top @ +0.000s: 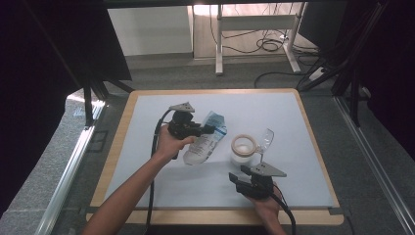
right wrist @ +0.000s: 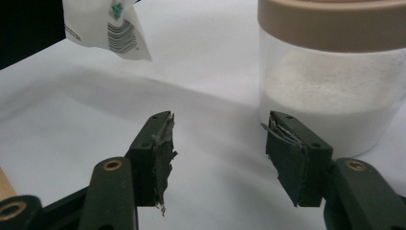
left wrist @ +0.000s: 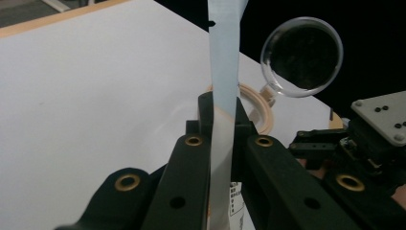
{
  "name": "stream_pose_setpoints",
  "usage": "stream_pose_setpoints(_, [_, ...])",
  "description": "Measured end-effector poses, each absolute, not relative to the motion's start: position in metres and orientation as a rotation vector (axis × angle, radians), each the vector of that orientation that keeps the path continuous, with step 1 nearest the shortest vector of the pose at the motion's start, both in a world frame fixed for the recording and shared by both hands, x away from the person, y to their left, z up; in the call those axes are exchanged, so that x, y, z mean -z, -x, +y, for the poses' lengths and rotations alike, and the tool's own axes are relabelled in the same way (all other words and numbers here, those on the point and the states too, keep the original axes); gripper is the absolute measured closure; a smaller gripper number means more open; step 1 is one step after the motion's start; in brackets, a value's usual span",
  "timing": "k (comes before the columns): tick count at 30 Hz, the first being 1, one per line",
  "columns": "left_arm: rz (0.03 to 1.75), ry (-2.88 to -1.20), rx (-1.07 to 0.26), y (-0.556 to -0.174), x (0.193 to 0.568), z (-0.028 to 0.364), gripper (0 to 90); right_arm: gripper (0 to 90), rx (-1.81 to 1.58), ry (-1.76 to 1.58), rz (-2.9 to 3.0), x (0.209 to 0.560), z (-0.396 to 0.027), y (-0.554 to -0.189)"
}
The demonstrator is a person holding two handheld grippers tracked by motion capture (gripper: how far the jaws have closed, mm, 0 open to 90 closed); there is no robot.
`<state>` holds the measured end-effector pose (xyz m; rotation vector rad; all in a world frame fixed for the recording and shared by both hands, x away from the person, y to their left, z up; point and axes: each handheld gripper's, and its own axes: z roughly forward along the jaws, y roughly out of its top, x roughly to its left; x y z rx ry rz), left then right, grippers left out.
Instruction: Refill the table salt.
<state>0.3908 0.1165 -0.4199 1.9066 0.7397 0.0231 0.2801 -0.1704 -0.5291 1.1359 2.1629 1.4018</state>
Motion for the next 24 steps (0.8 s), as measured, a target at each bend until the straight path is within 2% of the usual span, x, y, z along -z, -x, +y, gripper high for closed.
stream_pose_setpoints(14, [0.892,-1.78,-0.138,-0.401,0.442,0.184,89.8,43.2,-1.401,-1.134,2.159,0.527,-0.172,-0.282])
stream_pose_setpoints(24, [0.969,-1.733,-0.223,-0.411,0.468,0.212,89.7,43.1,-1.402,-1.128,2.163,0.528,-0.171,-0.282])
